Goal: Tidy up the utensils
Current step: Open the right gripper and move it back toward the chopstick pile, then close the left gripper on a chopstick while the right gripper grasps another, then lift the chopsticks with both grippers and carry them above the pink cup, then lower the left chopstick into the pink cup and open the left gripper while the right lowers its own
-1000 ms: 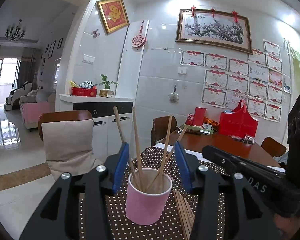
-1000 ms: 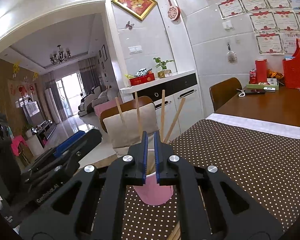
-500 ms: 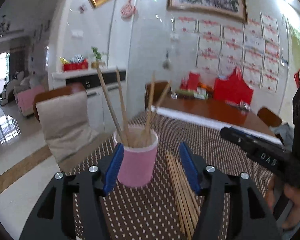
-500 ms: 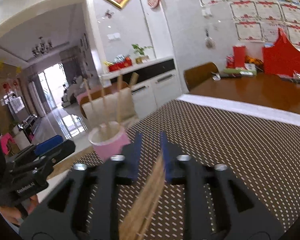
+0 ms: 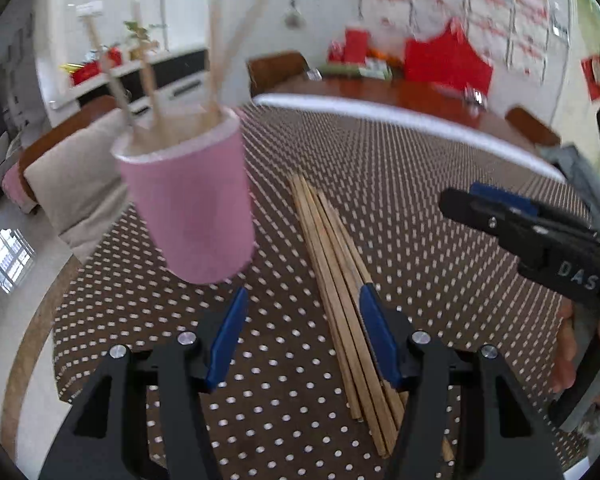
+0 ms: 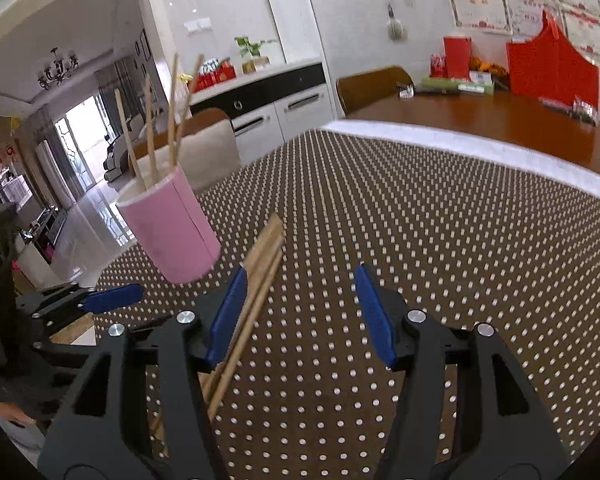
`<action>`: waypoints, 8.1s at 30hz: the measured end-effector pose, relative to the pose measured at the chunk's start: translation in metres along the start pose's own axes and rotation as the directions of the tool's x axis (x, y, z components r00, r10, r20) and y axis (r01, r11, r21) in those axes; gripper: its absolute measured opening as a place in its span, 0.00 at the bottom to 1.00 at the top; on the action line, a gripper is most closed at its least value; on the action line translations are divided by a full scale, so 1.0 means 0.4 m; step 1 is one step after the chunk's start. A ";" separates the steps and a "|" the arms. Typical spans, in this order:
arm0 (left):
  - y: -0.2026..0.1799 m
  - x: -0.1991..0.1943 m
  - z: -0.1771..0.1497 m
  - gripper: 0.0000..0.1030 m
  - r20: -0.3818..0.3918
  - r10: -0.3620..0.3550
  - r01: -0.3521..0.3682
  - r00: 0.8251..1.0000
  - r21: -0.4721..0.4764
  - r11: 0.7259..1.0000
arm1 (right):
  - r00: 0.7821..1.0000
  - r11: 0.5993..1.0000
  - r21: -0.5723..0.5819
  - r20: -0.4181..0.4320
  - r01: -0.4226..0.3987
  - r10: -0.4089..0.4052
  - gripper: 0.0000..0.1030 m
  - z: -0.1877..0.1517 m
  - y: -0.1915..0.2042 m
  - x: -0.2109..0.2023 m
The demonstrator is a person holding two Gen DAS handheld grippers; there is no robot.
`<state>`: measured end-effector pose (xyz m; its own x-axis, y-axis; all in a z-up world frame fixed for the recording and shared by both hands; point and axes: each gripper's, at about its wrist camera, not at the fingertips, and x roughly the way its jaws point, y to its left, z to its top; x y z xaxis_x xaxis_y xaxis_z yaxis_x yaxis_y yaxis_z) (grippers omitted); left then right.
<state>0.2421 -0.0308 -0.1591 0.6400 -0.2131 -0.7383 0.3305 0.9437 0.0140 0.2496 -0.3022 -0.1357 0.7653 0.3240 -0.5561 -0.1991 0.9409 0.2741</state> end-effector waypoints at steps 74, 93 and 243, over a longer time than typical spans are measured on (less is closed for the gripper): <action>0.054 0.141 0.105 0.27 -0.195 0.004 -0.001 0.981 0.016 1.000 | 0.833 0.942 -0.336 -0.520 0.000 -0.186 0.16 0.021 0.076 0.225; -0.017 0.202 0.156 0.07 -0.337 -0.077 0.084 0.938 0.006 0.996 | 0.764 0.941 -0.339 -0.610 -0.012 -0.210 0.10 0.061 -0.004 0.236; 0.279 -0.132 0.088 0.07 0.584 -0.020 0.162 0.811 -0.192 0.968 | 0.907 0.963 -0.138 0.327 -0.233 0.267 0.06 0.206 0.258 0.086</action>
<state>0.2695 0.0768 -0.0948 0.9180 -0.3393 -0.2052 0.2903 0.9276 -0.2349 0.3060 -0.2022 -0.0620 0.8410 0.5122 -0.1744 -0.4546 0.8437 0.2854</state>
